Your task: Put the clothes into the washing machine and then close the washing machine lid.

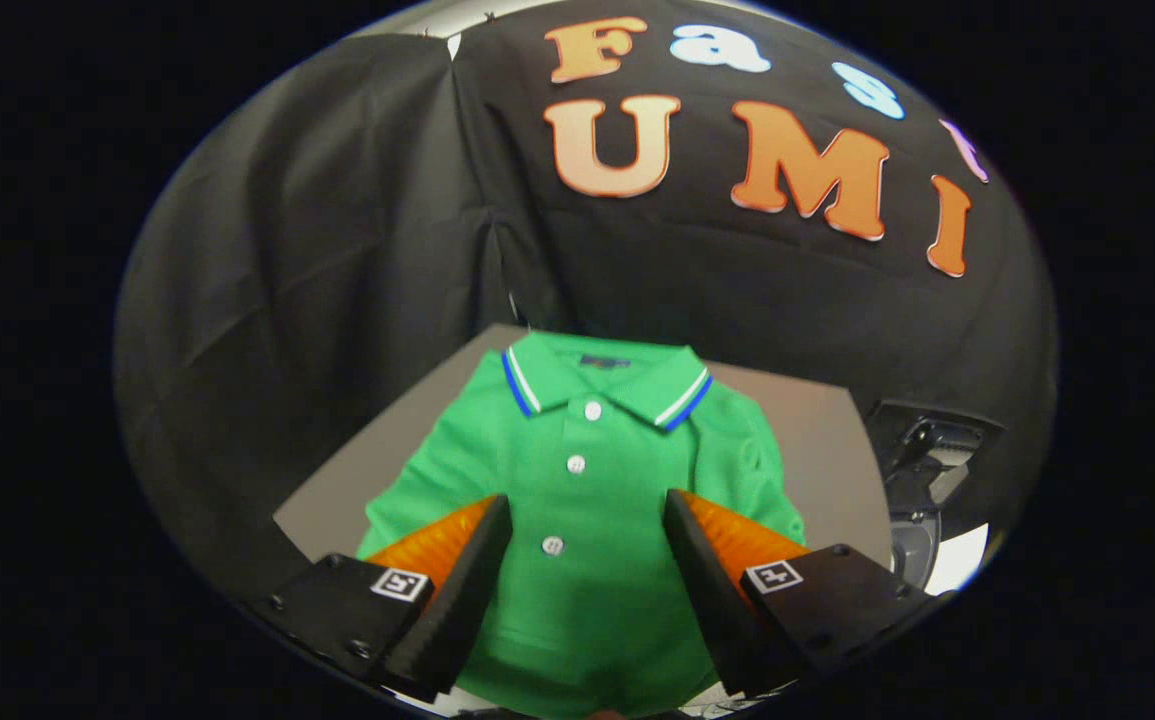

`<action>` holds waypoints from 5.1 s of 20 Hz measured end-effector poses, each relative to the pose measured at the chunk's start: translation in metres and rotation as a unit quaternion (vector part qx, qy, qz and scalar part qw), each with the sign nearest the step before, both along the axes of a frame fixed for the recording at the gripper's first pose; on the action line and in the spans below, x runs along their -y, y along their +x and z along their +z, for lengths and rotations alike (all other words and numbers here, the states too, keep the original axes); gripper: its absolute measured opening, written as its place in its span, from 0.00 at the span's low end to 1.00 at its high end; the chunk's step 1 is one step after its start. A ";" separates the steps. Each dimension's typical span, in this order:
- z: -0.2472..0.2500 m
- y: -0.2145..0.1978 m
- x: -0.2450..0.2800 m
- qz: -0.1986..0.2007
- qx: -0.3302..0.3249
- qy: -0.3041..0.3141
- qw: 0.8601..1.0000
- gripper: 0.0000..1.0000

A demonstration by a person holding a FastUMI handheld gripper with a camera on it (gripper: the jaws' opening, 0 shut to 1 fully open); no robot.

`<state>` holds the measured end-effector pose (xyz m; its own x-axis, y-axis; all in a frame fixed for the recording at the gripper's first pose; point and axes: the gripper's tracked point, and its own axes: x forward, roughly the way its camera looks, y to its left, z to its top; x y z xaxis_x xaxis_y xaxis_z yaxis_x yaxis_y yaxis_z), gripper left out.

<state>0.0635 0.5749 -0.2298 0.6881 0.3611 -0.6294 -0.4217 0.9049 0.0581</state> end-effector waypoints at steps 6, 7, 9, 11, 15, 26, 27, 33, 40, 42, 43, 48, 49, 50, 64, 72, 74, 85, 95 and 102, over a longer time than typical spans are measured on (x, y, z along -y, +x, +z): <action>-0.006 0.002 0.003 0.007 -0.022 0.006 1.000 0.94; -0.008 0.002 0.001 0.011 -0.025 0.007 1.000 0.94; -0.005 0.001 0.003 0.016 -0.028 0.004 0.999 0.87; -0.005 0.001 0.004 0.024 -0.029 0.002 0.999 0.87; -0.006 0.001 0.001 0.051 -0.032 0.016 0.998 0.60; 0.003 0.002 0.014 0.116 -0.005 0.025 0.993 0.19; 0.002 0.003 0.013 0.112 0.001 0.030 0.993 0.19; 0.029 0.002 0.009 0.099 0.069 0.077 0.990 0.14; 0.124 0.009 0.045 0.086 0.171 0.178 0.965 0.14; 0.144 0.015 0.070 0.077 0.187 0.194 0.960 0.13; 0.153 0.017 0.082 0.073 0.192 0.201 0.958 0.13; 0.185 0.034 0.160 0.042 0.208 0.213 0.954 0.13; 0.191 0.039 0.177 0.034 0.213 0.212 0.953 0.13; 0.193 0.044 0.194 0.027 0.216 0.208 0.953 0.13; 0.114 0.091 0.372 -0.006 0.189 0.104 0.976 0.13; -0.037 0.116 0.412 0.012 0.068 0.047 0.997 0.13; -0.075 0.123 0.412 0.016 0.041 0.035 0.998 0.13; -0.235 0.119 0.425 0.022 -0.083 -0.034 0.996 0.14; -0.297 0.118 0.446 -0.002 -0.145 -0.066 0.987 0.14; -0.312 0.113 0.450 -0.029 -0.193 -0.082 0.977 0.15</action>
<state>0.1765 0.1246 -0.5413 0.4045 0.2003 -0.8923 -0.3448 0.9371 0.0541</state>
